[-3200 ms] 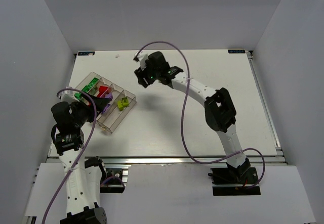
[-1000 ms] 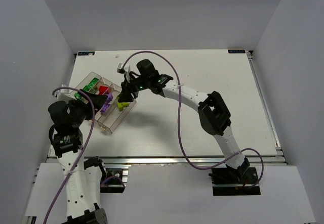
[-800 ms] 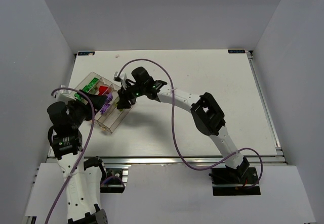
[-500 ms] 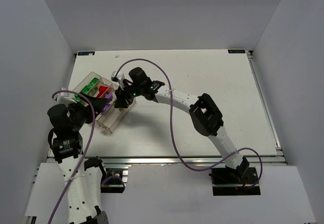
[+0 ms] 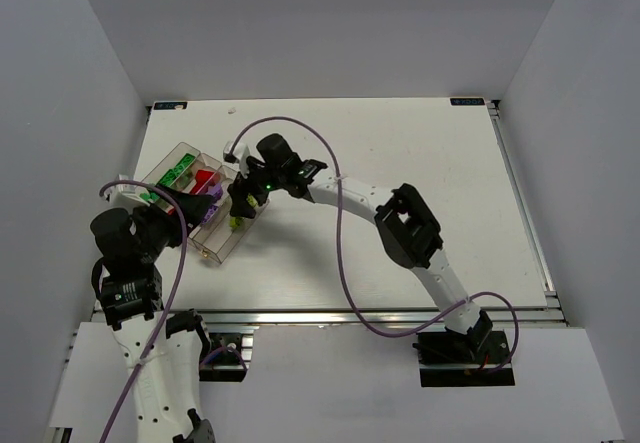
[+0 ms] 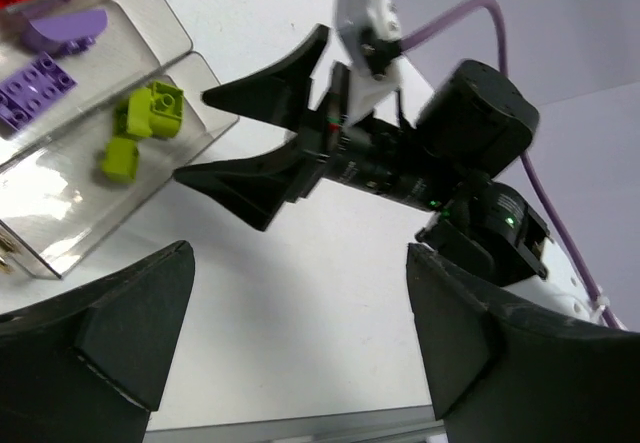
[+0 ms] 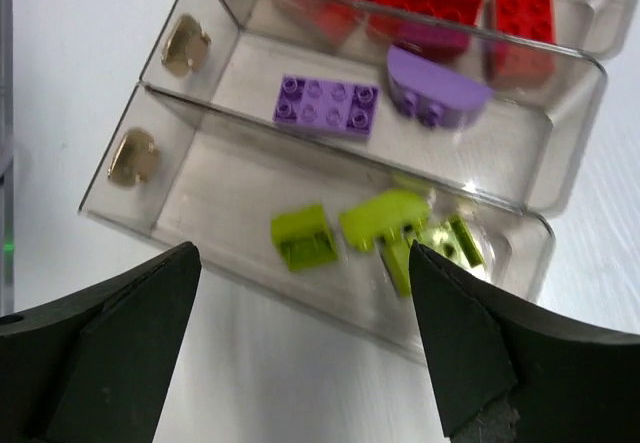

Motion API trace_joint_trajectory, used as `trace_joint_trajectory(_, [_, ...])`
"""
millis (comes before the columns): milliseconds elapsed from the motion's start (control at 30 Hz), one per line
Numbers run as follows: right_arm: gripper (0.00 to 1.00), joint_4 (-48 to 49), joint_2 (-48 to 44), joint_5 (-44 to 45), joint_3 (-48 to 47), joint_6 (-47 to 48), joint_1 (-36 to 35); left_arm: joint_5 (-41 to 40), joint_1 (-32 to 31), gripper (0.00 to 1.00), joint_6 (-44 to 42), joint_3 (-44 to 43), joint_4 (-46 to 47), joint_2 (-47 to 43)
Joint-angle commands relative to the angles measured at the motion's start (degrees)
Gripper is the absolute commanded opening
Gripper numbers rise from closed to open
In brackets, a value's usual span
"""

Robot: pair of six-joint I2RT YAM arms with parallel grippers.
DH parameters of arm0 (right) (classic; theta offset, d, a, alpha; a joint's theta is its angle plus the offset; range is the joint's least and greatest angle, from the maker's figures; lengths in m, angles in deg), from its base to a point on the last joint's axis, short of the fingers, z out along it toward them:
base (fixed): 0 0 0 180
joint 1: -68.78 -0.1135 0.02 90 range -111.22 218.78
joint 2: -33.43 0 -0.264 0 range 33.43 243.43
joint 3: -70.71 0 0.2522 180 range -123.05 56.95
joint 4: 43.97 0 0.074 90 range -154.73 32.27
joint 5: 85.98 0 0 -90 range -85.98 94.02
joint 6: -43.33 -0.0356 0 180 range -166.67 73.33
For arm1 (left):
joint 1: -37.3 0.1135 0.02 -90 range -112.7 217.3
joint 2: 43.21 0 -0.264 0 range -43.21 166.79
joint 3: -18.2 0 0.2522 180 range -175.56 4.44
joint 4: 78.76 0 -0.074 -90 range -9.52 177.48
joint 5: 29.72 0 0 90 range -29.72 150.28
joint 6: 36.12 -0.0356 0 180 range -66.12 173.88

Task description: Sort the legos into containers by color

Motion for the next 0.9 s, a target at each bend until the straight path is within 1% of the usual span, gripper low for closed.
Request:
trace_joint_trajectory(0, [0.89,-0.5,-12.2,2.4,2.7,-0.1,3.9,0.8,0.0,0.98,-0.3,-1.3,-0.4,-0.6])
trace_joint_trajectory(33, [0.89,-0.5,-16.7,4.0,6.2,-2.2,5.1,1.1,0.0,0.98,0.0,-0.9,-0.1,-0.8])
trace_joint_trajectory(67, [0.89,-1.4,-18.7,4.2,7.3,-3.8,6.5,1.5,-0.1,0.98,0.9,-0.4,1.1,-0.9])
trace_joint_trajectory(100, [0.89,-3.2,-20.4,1.6,7.8,-3.8,8.5,1.8,0.0,0.98,1.3,0.0,2.0,-1.1])
trace_joint_trajectory(133, [0.89,-7.0,-23.9,-1.0,8.1,-3.8,12.3,2.0,0.0,0.98,1.7,0.7,2.9,-1.3])
trace_joint_trajectory(167, [0.89,-7.5,-26.5,-3.8,11.0,-3.5,14.4,2.8,0.0,0.98,2.4,0.9,4.7,-1.2])
trace_joint_trajectory(200, [0.89,-7.1,-29.4,-3.8,13.9,-3.1,18.1,3.1,0.0,0.98,2.9,1.1,5.7,-1.0])
trace_joint_trajectory(233, [0.89,-6.5,-35.4,-3.0,16.8,-3.3,20.0,3.6,-0.1,0.98,3.1,1.2,6.6,-0.3])
trace_joint_trajectory(267, [0.89,-7.0,-37.9,0.6,21.1,-3.5,21.6,4.4,0.0,0.98,3.8,1.3,8.7,0.0])
trace_joint_trajectory(300, [0.89,-8.5,-39.8,3.2,22.0,-3.3,24.1,5.0,-0.1,0.98,4.1,1.3,9.9,0.5])
trace_joint_trajectory(333, [0.89,-10.9,-42.5,6.1,22.1,-1.7,25.0,5.6,0.0,0.98,5.0,1.5,13.0,1.6])
trace_joint_trajectory(367, [0.89,-16.4,-43.6,11.4,22.2,-0.9,25.7,6.9,-0.1,0.98,5.6,1.8,14.7,2.0])
trace_joint_trajectory(433, [0.89,-20.7,-46.2,17.3,22.9,1.4,27.1,7.5,-0.1,0.98,7.4,2.3,19.7,2.9])
trace_joint_trajectory(467, [0.89,-24.0,-47.1,22.1,23.5,2.0,27.4,8.0,-0.1,0.98,8.0,2.8,21.3,3.8])
trace_joint_trajectory(500, [0.89,-24.8,-48.1,23.6,25.7,2.7,28.1,8.6,-0.1,0.98,8.4,3.1,22.9,4.2])
trace_joint_trajectory(533, [0.89,-24.5,-50.6,24.2,29.8,3.4,29.6,8.8,-0.1,0.98,9.4,3.8,25.3,5.2])
trace_joint_trajectory(567, [0.89,-23.8,-52.2,23.6,29.9,3.5,29.6,9.0,-0.1,0.98,9.8,4.1,26.4,5.5])
trace_joint_trajectory(600, [0.89,-23.2,-55.0,23.0,34.0,3.2,31.2,9.0,-0.4,0.98,10.3,4.4,27.4,5.8])
trace_joint_trajectory(700, [0.89,-23.0,-58.0,22.5,38.0,1.4,32.4,8.0,-1.8,0.98,10.4,4.9,29.0,7.0])
trace_joint_trajectory(867, [0.89,-22.1,-59.3,28.4,38.6,-0.3,32.8,5.3,-4.9,0.98,10.0,5.6,30.4,8.8])
